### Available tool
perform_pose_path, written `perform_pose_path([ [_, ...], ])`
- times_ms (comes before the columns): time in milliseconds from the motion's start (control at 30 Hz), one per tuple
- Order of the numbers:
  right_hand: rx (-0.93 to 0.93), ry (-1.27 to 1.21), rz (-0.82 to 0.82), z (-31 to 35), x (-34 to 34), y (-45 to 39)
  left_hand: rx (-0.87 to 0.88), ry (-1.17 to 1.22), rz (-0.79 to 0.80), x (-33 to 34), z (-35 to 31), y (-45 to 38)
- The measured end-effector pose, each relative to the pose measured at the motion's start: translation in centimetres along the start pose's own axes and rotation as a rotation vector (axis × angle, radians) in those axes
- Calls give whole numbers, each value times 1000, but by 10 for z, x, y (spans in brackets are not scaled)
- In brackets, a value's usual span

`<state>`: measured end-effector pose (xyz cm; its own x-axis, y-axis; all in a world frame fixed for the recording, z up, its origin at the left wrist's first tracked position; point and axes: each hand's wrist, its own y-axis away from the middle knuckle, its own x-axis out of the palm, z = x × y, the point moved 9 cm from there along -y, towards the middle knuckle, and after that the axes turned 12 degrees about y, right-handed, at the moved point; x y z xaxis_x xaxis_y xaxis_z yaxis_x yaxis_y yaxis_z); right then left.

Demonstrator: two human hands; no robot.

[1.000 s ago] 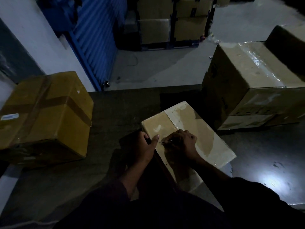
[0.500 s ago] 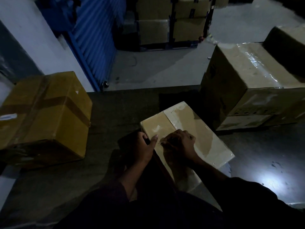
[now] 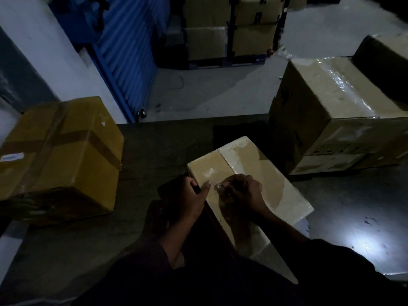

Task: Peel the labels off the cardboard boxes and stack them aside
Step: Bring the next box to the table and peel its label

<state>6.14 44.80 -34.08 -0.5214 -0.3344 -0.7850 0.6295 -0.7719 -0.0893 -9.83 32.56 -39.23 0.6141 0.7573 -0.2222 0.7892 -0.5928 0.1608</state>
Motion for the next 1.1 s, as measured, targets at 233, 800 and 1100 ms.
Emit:
perform_pose_path([
  [233, -68, 104, -102, 10, -12, 2, -19, -1, 9, 0, -2, 1],
  [800, 178, -343, -125, -28, -48, 39, 478, -193, 69, 38, -94, 36],
  [1100, 426, -351, -363, -55, -90, 95, 578, -150, 299, 87, -115, 73],
])
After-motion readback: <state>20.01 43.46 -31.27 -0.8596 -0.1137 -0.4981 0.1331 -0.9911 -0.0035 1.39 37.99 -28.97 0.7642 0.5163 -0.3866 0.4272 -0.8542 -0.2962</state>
